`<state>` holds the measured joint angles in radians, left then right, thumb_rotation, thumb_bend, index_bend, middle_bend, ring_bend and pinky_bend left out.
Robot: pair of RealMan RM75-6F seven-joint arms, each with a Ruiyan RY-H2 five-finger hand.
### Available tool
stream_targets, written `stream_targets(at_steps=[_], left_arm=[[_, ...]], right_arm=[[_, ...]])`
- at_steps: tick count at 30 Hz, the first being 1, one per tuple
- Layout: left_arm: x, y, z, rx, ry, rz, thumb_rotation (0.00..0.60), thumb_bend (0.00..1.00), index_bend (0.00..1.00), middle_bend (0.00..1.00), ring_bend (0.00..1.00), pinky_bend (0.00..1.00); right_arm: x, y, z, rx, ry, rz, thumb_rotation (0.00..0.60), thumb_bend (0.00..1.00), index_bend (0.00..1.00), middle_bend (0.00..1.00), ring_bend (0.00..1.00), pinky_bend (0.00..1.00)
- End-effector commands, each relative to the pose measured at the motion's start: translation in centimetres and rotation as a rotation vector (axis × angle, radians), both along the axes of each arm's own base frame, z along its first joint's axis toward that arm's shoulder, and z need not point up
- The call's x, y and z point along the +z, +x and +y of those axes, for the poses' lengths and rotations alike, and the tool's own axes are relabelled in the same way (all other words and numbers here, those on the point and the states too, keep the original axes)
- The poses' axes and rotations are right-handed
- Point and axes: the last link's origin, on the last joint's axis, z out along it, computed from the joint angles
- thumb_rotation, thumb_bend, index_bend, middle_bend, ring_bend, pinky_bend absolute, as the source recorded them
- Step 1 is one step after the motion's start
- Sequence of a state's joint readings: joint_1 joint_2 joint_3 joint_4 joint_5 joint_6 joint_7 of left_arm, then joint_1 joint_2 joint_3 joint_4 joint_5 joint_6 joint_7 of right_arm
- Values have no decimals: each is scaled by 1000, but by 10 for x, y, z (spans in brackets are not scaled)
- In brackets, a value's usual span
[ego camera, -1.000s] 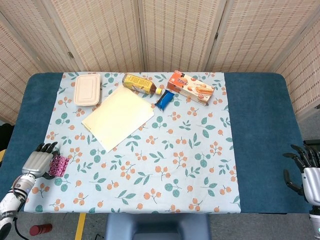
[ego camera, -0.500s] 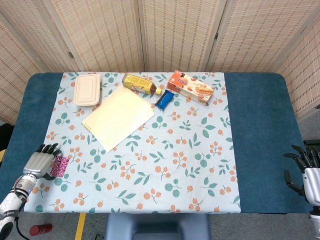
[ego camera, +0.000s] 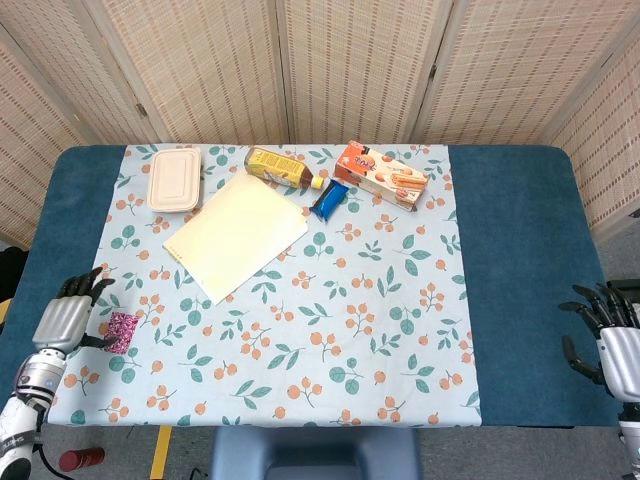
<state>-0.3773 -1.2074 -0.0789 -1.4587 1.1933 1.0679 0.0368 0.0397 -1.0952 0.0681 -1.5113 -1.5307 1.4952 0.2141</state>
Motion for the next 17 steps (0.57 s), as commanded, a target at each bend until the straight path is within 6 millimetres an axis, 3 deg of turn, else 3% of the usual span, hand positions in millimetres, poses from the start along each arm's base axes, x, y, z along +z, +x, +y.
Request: stream_targets(at_steps=[1, 11, 17], left_arm=[[15, 6, -16, 28, 100, -63, 600, 134, 194, 0, 0, 0], [17, 17, -64, -16, 186, -58, 600, 152, 216, 0, 0, 0], [15, 27, -79, -61, 243, -84, 600, 156, 218, 0, 0, 0]], right_arm=[[1, 0, -6, 7, 28, -3, 600, 496, 302, 160, 2, 0], [-8, -3, -1, 13, 34, -56, 600, 496, 170, 139, 18, 0], [-8, -4, 7, 18, 3, -81, 600, 496, 160, 138, 23, 0]])
